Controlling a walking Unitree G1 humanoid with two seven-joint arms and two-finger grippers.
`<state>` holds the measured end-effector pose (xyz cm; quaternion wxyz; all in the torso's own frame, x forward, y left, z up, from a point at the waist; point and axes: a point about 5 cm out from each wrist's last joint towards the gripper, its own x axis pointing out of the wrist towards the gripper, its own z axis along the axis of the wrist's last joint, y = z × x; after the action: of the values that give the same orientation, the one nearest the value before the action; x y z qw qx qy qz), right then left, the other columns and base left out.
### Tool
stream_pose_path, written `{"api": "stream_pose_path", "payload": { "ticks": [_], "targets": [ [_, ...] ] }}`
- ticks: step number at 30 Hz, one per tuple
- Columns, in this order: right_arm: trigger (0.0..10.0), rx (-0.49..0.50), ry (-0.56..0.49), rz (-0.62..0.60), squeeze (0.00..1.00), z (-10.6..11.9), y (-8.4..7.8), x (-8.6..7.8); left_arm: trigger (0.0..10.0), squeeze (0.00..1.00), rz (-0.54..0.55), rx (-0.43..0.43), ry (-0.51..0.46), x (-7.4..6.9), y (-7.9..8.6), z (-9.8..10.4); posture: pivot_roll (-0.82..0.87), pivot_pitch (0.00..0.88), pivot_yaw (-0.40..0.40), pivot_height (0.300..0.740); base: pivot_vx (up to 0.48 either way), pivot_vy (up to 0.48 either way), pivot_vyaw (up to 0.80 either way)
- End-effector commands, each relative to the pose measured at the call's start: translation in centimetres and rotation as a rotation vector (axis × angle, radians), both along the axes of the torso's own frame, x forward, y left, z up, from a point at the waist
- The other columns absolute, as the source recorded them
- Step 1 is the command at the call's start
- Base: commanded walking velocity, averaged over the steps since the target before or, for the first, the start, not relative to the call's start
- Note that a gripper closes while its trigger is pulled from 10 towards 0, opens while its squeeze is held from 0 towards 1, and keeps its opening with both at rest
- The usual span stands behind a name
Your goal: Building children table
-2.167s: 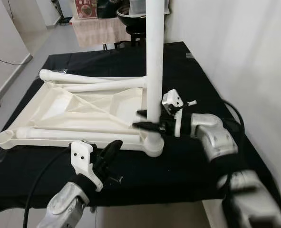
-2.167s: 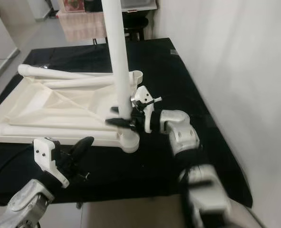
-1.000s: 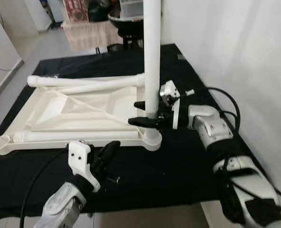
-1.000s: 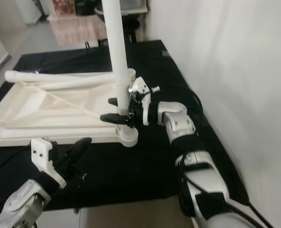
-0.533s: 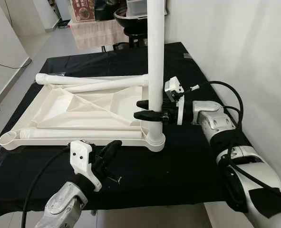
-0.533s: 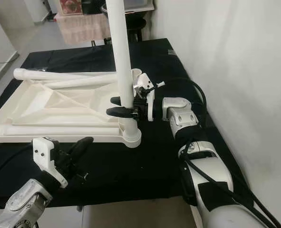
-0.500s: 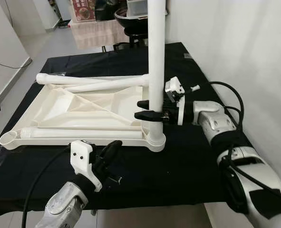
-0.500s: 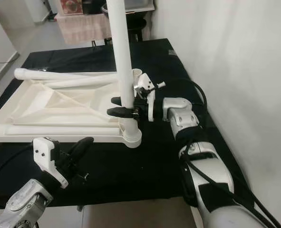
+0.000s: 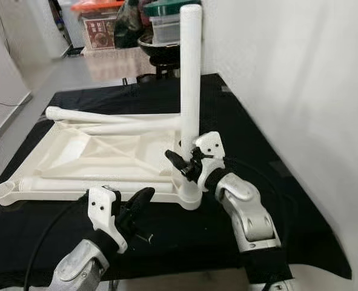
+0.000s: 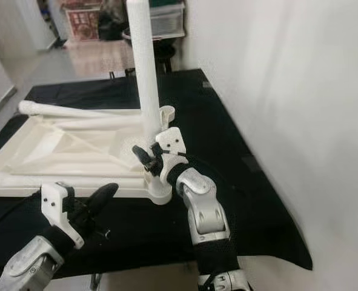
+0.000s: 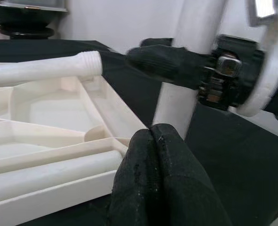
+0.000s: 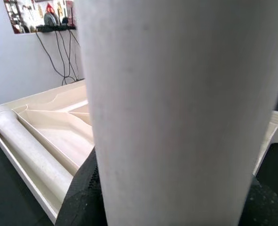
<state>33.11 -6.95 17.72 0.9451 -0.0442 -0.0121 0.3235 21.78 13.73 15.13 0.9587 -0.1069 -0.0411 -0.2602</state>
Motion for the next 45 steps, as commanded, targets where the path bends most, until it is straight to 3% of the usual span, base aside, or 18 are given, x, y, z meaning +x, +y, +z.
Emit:
{"api": "stream_pose_path", "payload": {
  "ticks": [1,2,11,12,13,19,20,22,23,30,37,38,39,40,41,42,43,45],
  "targets": [
    [0.3,-0.044,0.096,-0.034,0.0,-2.5,-0.5,0.0,10.0,0.0,0.002,0.004,0.012,0.0,0.1,-0.2,-0.09,0.083,0.05,0.74,0.0,0.0,0.0],
    [10.0,-0.005,0.102,0.006,1.0,-1.8,-0.3,1.0,10.0,0.0,0.023,0.006,0.003,0.1,0.1,-0.1,-0.08,0.08,0.043,0.74,0.0,0.0,0.0],
    [10.0,0.075,0.03,0.291,1.0,2.0,-0.5,3.0,10.0,0.0,0.012,-0.005,0.006,0.2,0.0,-0.1,-0.08,0.074,0.04,0.74,0.0,0.0,0.0],
    [10.0,0.067,0.005,0.394,0.14,2.8,-0.7,2.8,10.0,0.0,0.011,-0.007,0.005,0.3,-0.1,-0.1,-0.08,0.07,0.038,0.74,0.0,0.0,0.0],
    [10.0,0.054,0.012,0.501,0.0,3.2,-0.9,2.7,10.0,0.0,0.012,-0.008,0.005,0.3,-0.1,-0.1,-0.08,0.067,0.036,0.74,0.0,0.0,0.0],
    [10.0,-0.009,0.09,0.696,0.0,3.3,-1.3,3.3,10.0,0.0,0.015,-0.008,0.005,0.3,-0.1,-0.1,-0.07,0.065,0.032,0.74,0.0,0.0,0.0],
    [8.0,-0.003,0.109,0.71,0.0,3.3,-1.2,3.5,10.0,0.0,0.016,-0.008,0.005,0.3,-0.1,-0.1,-0.07,0.064,0.033,0.74,0.0,0.0,0.0],
    [8.0,0.006,0.118,0.726,0.0,3.4,-1.1,3.8,10.0,0.0,0.017,-0.008,0.005,0.3,-0.1,-0.1,-0.07,0.064,0.033,0.74,0.0,0.0,0.0],
    [0.0,0.01,0.124,0.728,0.0,3.4,-1.1,3.9,10.0,0.0,0.017,-0.008,0.005,0.3,-0.1,-0.1,-0.07,0.066,0.032,0.74,0.0,0.0,0.0],
    [0.0,0.0,0.114,0.707,0.0,3.3,-1.5,4.2,10.0,0.0,0.014,-0.012,0.005,0.2,-0.2,-0.1,-0.07,0.075,0.034,0.74,0.0,0.0,0.0],
    [0.0,-0.058,0.124,0.51,0.0,1.9,-3.5,4.5,10.0,0.0,0.012,-0.016,0.005,0.1,-0.2,0.0,-0.08,0.088,0.028,0.74,0.0,0.0,0.0],
    [0.0,0.007,0.177,0.317,0.0,0.7,-3.5,4.6,10.0,0.0,0.011,-0.014,0.007,0.0,0.0,-0.1,-0.08,0.085,0.022,0.74,0.0,0.0,0.0],
    [0.0,0.007,0.177,0.317,0.0,0.7,-3.5,4.6,10.0,0.0,0.011,-0.014,0.007,0.0,0.0,-0.1,-0.08,0.085,0.022,0.74,0.0,0.0,0.0],
    [0.0,0.029,0.191,0.047,0.0,-1.3,-3.3,3.7,10.0,0.0,0.011,-0.012,0.006,0.0,0.1,0.0,-0.07,0.089,0.027,0.74,0.0,0.0,0.0],
    [0.0,0.029,0.191,0.047,0.0,-1.3,-3.3,3.7,10.0,0.0,0.011,-0.012,0.006,0.0,0.1,0.0,-0.07,0.089,0.027,0.74,0.0,0.0,0.0],
    [0.0,0.047,0.199,-0.158,0.0,-2.4,-3.8,2.7,10.0,0.0,0.011,-0.011,0.006,0.1,0.2,0.1,-0.07,0.089,0.027,0.74,0.0,0.0,0.0],
    [0.0,0.093,0.207,-0.224,0.0,-3.2,-2.6,0.7,10.0,0.0,0.014,-0.005,0.007,0.1,0.3,0.0,-0.08,0.103,0.05,0.74,0.0,0.0,0.0],
    [0.0,0.094,0.193,-0.178,0.0,-3.2,-1.6,-0.1,10.0,0.0,0.015,-0.009,0.008,0.2,0.4,0.0,-0.11,0.086,0.057,0.74,0.0,0.0,0.0]
  ]
}}
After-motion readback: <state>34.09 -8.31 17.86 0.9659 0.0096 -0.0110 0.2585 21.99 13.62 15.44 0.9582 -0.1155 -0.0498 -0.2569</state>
